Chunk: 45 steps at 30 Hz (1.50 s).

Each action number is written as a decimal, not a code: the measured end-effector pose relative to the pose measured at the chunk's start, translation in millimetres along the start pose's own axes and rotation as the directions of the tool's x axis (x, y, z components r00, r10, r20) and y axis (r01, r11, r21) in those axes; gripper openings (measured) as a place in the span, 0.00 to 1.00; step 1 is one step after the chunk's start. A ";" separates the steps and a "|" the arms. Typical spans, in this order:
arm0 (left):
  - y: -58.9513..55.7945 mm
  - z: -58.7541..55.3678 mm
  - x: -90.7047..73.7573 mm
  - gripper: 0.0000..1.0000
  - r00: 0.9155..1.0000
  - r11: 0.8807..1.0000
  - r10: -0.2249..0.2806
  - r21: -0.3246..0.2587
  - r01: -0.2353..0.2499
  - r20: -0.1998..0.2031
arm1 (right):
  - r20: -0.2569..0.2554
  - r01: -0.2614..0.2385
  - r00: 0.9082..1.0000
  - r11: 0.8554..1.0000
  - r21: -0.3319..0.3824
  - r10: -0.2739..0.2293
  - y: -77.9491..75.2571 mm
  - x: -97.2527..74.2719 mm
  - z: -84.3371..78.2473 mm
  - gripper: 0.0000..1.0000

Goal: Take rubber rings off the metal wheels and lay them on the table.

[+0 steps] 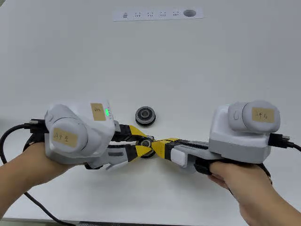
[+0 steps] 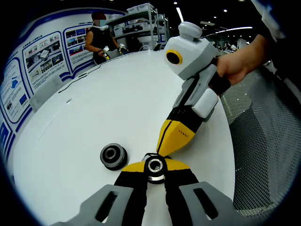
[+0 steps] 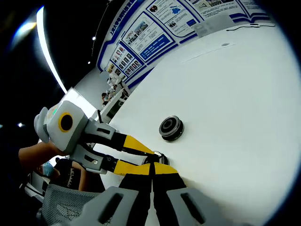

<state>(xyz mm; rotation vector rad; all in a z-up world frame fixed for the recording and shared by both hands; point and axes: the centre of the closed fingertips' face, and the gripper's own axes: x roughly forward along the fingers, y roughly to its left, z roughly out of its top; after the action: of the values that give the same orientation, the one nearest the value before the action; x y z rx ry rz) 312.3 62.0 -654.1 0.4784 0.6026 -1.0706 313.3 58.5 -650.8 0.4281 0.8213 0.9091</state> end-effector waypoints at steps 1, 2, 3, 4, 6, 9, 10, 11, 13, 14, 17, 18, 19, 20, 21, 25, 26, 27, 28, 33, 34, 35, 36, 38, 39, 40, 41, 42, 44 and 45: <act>0.0 0.0 0.0 0.13 1.000 1.000 0.000 0.000 0.000 -0.001 | 0.000 0.000 1.000 1.000 -0.002 0.000 -0.1 0.0 0.0 0.01; 0.0 -0.1 0.0 0.13 1.000 1.000 -0.001 0.002 0.001 -0.001 | 0.001 0.002 1.000 1.000 -0.011 -0.002 0.1 0.1 -0.1 0.01; 0.0 -0.1 0.0 0.13 1.000 1.000 -0.001 0.001 0.001 -0.001 | 0.001 0.002 1.000 1.000 -0.012 -0.002 0.2 0.2 -0.1 0.01; 0.0 0.0 0.0 0.13 1.000 1.000 -0.001 0.001 0.001 -0.001 | 0.001 0.001 1.000 1.000 -0.015 -0.001 0.7 0.3 0.0 0.01; 0.0 0.0 -0.1 0.13 1.000 1.000 0.000 -0.001 0.000 0.000 | -0.001 0.001 1.000 1.000 -0.030 -0.001 1.1 0.2 0.1 0.01; 0.0 -0.1 -0.1 0.13 1.000 1.000 -0.002 0.002 0.002 -0.002 | -0.004 -0.001 1.000 0.999 -0.049 0.000 1.2 -0.2 0.5 0.01; 0.1 0.0 -0.2 0.13 1.000 1.000 -0.002 0.002 0.002 -0.002 | -0.005 -0.001 1.000 0.999 -0.054 0.001 1.6 -0.2 0.6 0.01; 0.1 0.0 -0.2 0.13 1.000 1.000 -0.001 0.001 0.001 -0.001 | -0.006 -0.002 1.000 0.998 -0.059 0.002 1.9 -0.1 0.5 0.01; 0.1 0.0 -0.3 0.13 1.000 1.000 -0.001 0.002 0.001 -0.002 | -0.007 -0.004 1.000 0.998 -0.068 0.003 2.4 -0.2 0.8 0.01; 0.1 0.0 -0.3 0.13 1.000 1.000 -0.001 0.002 0.001 -0.002 | -0.008 -0.006 1.000 0.997 -0.074 0.005 2.9 -0.3 0.8 0.01; 0.1 0.0 -0.5 0.13 1.000 1.000 -0.001 0.002 0.001 -0.003 | -0.006 -0.011 1.000 0.997 -0.081 0.010 3.8 -0.4 1.4 0.01; 0.1 0.0 -0.5 0.13 1.000 1.000 -0.001 0.003 0.001 -0.003 | -0.001 -0.016 1.000 0.998 -0.061 0.016 5.4 -0.6 2.3 0.01; 0.0 0.0 -0.5 0.13 1.000 1.000 -0.001 0.002 0.001 -0.003 | 0.001 -0.018 1.000 0.999 -0.048 0.018 6.4 -0.6 2.8 0.01; 0.0 0.0 -0.6 0.13 1.000 1.000 -0.001 0.002 0.001 -0.003 | -0.002 -0.012 1.000 0.997 -0.070 0.012 6.0 -0.6 2.2 0.01; 0.0 0.0 -0.6 0.13 1.000 1.000 -0.001 0.002 0.001 -0.003 | -0.002 -0.011 1.000 0.997 -0.073 0.011 5.9 -0.7 2.1 0.01; 0.0 0.0 -0.7 0.13 1.000 1.000 -0.001 0.004 0.001 -0.005 | -0.005 -0.018 1.000 0.997 -0.079 0.018 5.2 -0.9 2.1 0.01; 0.0 0.0 -0.7 0.13 1.000 1.000 -0.001 0.004 0.001 -0.005 | -0.005 -0.015 1.000 0.997 -0.080 0.015 4.8 -1.1 2.1 0.01; 0.0 0.0 -0.7 0.13 1.000 1.000 -0.001 0.004 0.001 -0.005 | -0.005 -0.016 1.000 0.997 -0.077 0.016 5.1 -1.1 2.2 0.01; 0.0 0.1 -0.7 0.13 1.000 1.000 -0.001 0.003 0.001 -0.004 | -0.005 -0.016 1.000 0.997 -0.079 0.016 5.3 -1.1 2.1 0.01; -0.1 0.3 -0.5 0.13 1.000 1.000 -0.001 0.006 0.001 -0.006 | -0.005 -0.020 1.000 0.997 -0.074 0.019 5.8 -1.9 2.4 0.01; 0.0 0.3 -0.5 0.13 1.000 1.000 -0.001 0.006 0.001 -0.006 | -0.004 -0.020 1.000 0.997 -0.077 0.020 6.0 -2.1 2.5 0.01; 0.0 0.3 -0.4 0.13 1.000 1.000 -0.001 0.006 0.001 -0.005 | -0.004 -0.021 1.000 0.997 -0.081 0.021 6.3 -2.2 2.4 0.01; 0.0 0.3 -0.4 0.13 1.000 1.000 -0.001 0.006 0.001 -0.005 | -0.003 -0.023 1.000 0.997 -0.079 0.023 7.0 -2.2 2.4 0.01; 0.1 0.4 -0.4 0.13 1.000 1.000 -0.002 0.006 0.002 -0.005 | -0.005 -0.024 1.000 0.996 -0.083 0.024 7.8 -1.9 2.3 0.01; 0.1 0.4 -0.4 0.13 1.000 1.000 -0.002 0.006 0.002 -0.005 | -0.005 -0.025 1.000 0.996 -0.082 0.025 8.0 -1.8 2.2 0.01; 0.0 0.4 -0.4 0.13 1.000 1.000 -0.002 0.006 0.002 -0.004 | -0.005 -0.027 1.000 0.996 -0.081 0.026 8.0 -1.9 2.2 0.01; 0.0 0.4 -0.4 0.13 1.000 1.000 -0.002 0.006 0.002 -0.004 | -0.005 -0.027 1.000 0.996 -0.083 0.027 8.0 -2.1 2.2 0.01; 0.0 0.4 -0.4 0.13 1.000 1.000 -0.002 0.006 0.002 -0.004 | -0.004 -0.029 1.000 0.996 -0.083 0.028 8.2 -2.2 2.3 0.01; 0.0 0.4 -0.4 0.13 1.000 1.000 -0.002 0.006 0.002 -0.003 | -0.002 -0.037 0.999 0.997 -0.075 0.037 9.6 -2.5 2.2 0.01; 0.0 0.4 -0.4 0.13 1.000 1.000 -0.002 0.007 0.002 -0.003 | 0.000 -0.049 0.999 0.996 -0.069 0.049 12.4 -2.5 2.3 0.01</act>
<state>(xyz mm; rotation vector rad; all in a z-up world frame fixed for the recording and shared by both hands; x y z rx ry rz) 312.3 62.0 -653.6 0.4853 0.6028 -1.0744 307.7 63.3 -640.3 0.3900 0.7784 0.9795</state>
